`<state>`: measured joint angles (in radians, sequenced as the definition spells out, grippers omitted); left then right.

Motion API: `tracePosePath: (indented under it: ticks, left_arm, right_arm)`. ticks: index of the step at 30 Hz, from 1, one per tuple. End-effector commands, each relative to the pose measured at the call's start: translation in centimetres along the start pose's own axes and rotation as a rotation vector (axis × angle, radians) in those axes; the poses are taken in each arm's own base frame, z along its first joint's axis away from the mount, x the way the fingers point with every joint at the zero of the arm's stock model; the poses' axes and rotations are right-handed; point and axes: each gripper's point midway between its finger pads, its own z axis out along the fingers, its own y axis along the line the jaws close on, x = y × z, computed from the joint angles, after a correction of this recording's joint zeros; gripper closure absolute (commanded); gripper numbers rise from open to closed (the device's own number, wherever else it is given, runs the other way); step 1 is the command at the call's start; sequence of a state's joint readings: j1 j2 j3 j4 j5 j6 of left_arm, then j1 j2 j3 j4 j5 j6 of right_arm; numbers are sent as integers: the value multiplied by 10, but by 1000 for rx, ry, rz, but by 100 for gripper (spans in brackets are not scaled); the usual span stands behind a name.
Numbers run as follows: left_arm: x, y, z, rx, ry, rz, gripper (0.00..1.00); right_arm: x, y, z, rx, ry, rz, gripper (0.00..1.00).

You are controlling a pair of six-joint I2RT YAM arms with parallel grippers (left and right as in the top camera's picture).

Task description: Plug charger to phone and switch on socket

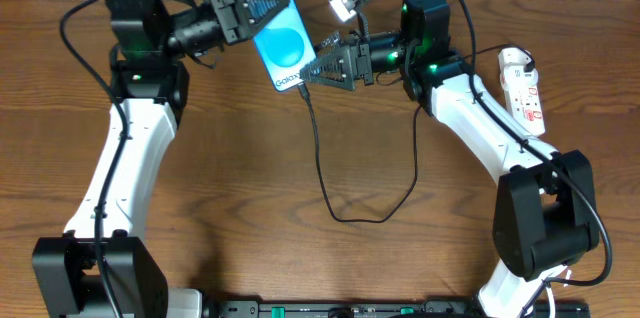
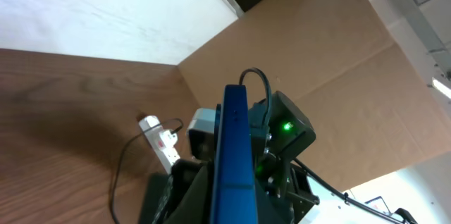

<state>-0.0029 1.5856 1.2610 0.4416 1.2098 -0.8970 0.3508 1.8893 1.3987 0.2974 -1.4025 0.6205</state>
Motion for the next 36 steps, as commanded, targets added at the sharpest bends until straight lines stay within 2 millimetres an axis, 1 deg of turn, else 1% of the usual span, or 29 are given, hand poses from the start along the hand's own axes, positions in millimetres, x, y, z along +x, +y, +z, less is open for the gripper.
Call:
tracePosePath:
  ticks: [1,5,8,12,13,15,18,21,24,27,29,33,36]
  left_arm:
    - [-11,-9,-19,8,-10,23,93]
    - [-16,-4,-33,1,-16,23,93]
    - [-19,-2,-44,-2,-16,24,93]
    - [-21,0,-56,-2,-12,24,93]
    - [-21,0,-60,-1,-9,24,93]
    - [-20,0,-64,3,-1,25,93]
    - [-18,-1,-68,15,18,24,93]
    - [-14,-4,-69,28,39,24,93]
    - [-13,-5,-69,33,47,25,93]
    - [-13,-5,-69,33,47,25,93]
    - [-13,-5,-69,33,47,25,93]
    - [-13,-5,-69,33,47,25,93]
    - [-13,-5,-69,33,47,25,93]
  right_arm:
    - [-8,11,-8,-10,-3,-28,18]
    - [-8,11,-8,-9,-4,-28,17]
    - [-8,11,-8,-9,-4,-29,14]
    - [-8,11,-8,-8,-5,-29,13]
    - [-8,11,-8,-8,-5,-33,11]
    - [-8,10,-8,-7,-6,-49,1]
    - [-9,7,-9,9,-16,-60,1]
    - [-11,-7,-10,77,-49,4,1]
    - [-6,-29,-12,176,-74,72,1]
    - [5,-52,-17,287,-78,141,1]
    - [17,-70,-23,384,-69,189,1]
    - [40,-92,-34,526,-34,259,1]
    - [51,-106,-43,624,-23,311,1]
